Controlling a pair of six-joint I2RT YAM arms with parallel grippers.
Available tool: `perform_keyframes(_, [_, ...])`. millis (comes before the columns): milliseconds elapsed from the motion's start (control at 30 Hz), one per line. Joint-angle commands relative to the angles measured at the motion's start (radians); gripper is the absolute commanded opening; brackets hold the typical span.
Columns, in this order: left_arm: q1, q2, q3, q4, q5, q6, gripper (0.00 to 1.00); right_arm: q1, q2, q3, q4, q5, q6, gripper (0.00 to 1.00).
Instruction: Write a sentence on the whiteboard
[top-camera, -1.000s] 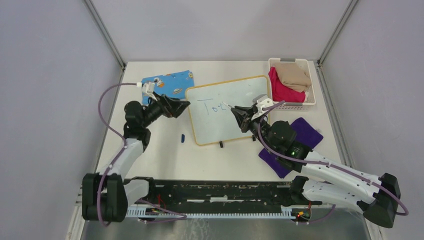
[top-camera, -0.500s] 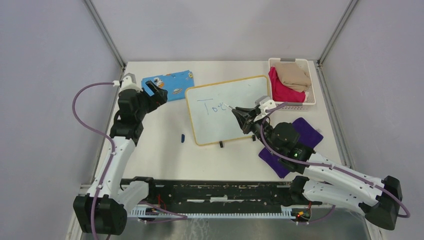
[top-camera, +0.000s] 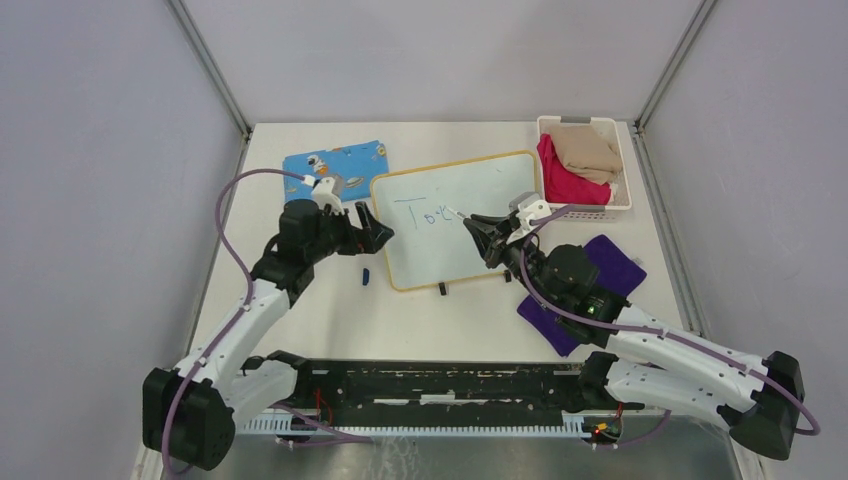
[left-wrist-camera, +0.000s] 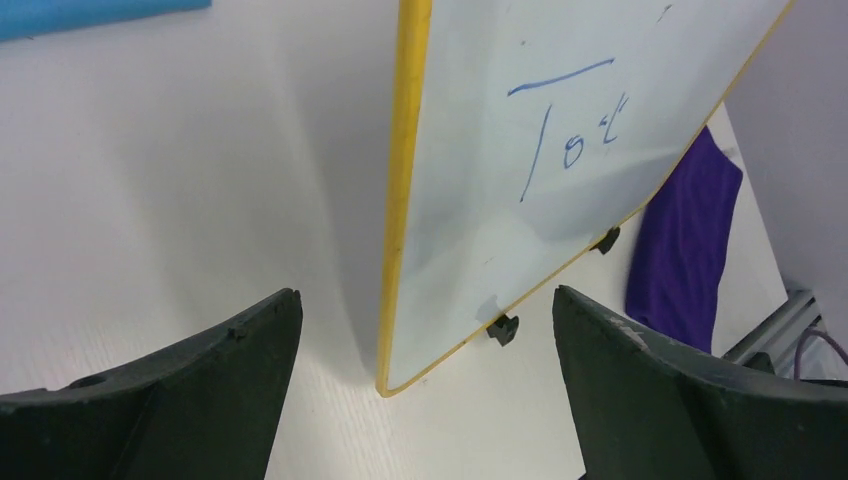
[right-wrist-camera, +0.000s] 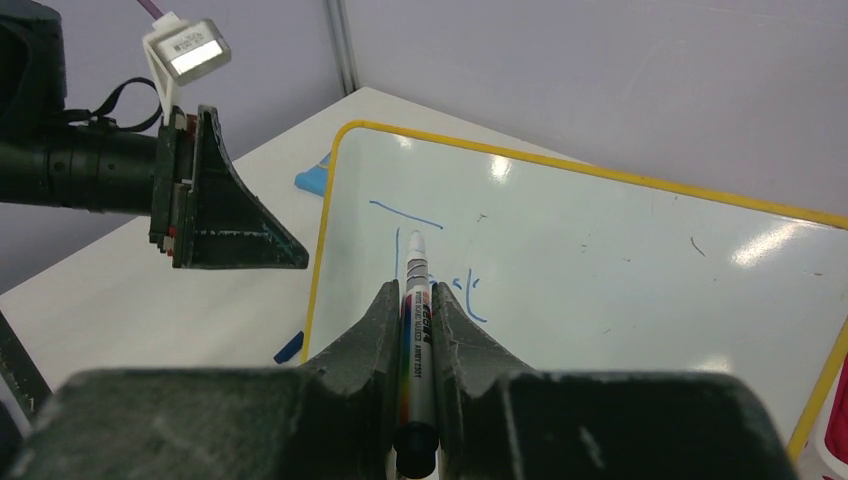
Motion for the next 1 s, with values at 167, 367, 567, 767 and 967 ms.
perform_keyframes(167, [0.045, 0.075, -0.08, 0.219, 0.264, 0.123, 0.96, 0.002, 0.009, 0.005, 0.044, -0.005, -0.012, 0.0])
perform_keyframes(367, [0.056, 0.232, -0.12, 0.417, 0.524, 0.114, 0.84, 0.003, 0.029, 0.006, 0.06, -0.017, -0.006, 0.0])
perform_keyframes(567, [0.067, 0.32, -0.148, 0.528, 0.591, 0.136, 0.75, 0.002, 0.037, 0.01, 0.059, -0.023, -0.007, 0.0])
perform_keyframes(767, [0.076, 0.411, -0.187, 0.7, 0.648, 0.121, 0.66, 0.003, 0.061, 0.016, 0.068, -0.029, -0.004, 0.0])
perform_keyframes(967, [0.082, 0.453, -0.224, 0.827, 0.664, 0.103, 0.61, 0.002, 0.086, 0.027, 0.071, -0.037, -0.003, 0.0])
